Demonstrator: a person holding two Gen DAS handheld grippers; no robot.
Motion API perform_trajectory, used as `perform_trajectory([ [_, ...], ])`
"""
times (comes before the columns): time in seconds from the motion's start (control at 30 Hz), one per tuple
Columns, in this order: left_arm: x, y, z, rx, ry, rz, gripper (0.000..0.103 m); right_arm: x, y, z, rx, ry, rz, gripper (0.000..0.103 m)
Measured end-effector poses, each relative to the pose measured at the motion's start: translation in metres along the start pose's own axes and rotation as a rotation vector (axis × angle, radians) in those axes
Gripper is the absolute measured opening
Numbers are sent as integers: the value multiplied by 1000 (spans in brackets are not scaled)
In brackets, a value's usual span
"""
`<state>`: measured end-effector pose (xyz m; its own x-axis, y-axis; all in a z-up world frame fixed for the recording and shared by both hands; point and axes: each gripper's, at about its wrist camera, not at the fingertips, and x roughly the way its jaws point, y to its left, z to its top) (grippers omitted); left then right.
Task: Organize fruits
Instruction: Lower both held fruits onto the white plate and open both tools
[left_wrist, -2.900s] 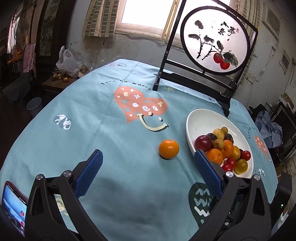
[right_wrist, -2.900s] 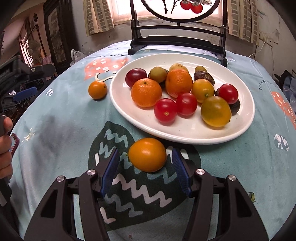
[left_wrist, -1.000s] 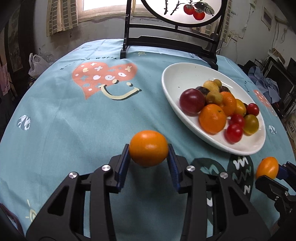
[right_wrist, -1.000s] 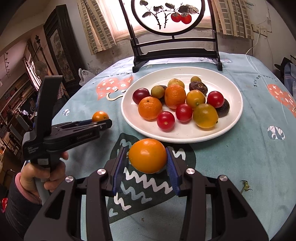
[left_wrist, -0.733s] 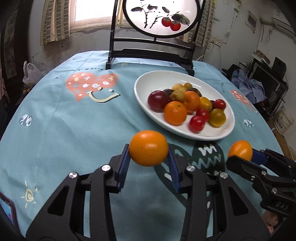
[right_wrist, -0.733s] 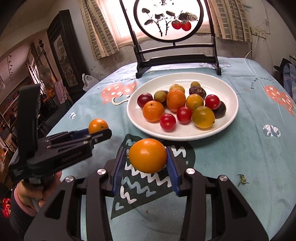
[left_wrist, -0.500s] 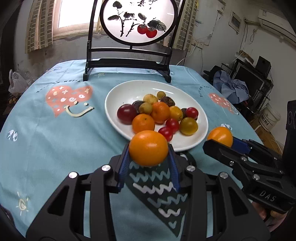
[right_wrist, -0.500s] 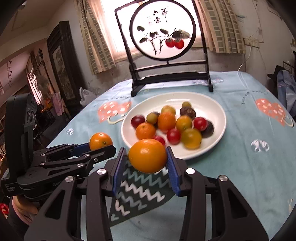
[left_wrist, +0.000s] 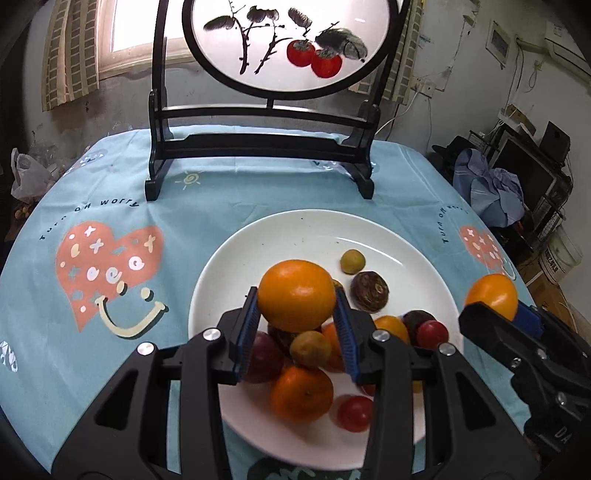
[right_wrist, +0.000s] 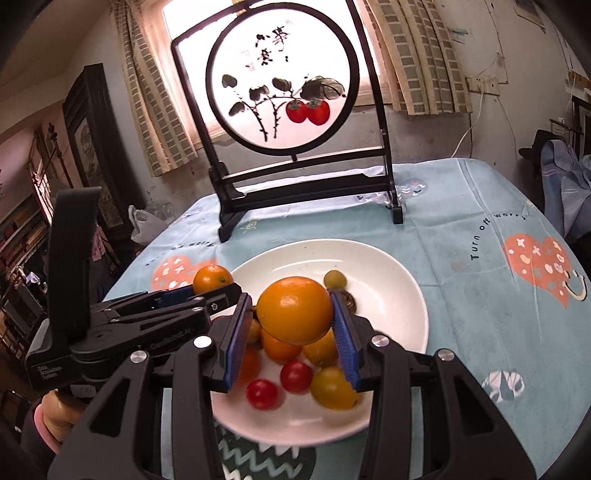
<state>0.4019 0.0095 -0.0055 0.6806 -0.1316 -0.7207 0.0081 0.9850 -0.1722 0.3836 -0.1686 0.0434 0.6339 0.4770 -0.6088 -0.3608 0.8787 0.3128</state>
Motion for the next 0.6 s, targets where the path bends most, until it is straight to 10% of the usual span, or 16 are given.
perform_trajectory([
  [0.6, 37, 19, 9, -36, 49, 47, 51, 72, -18, 5, -12, 126, -42, 45],
])
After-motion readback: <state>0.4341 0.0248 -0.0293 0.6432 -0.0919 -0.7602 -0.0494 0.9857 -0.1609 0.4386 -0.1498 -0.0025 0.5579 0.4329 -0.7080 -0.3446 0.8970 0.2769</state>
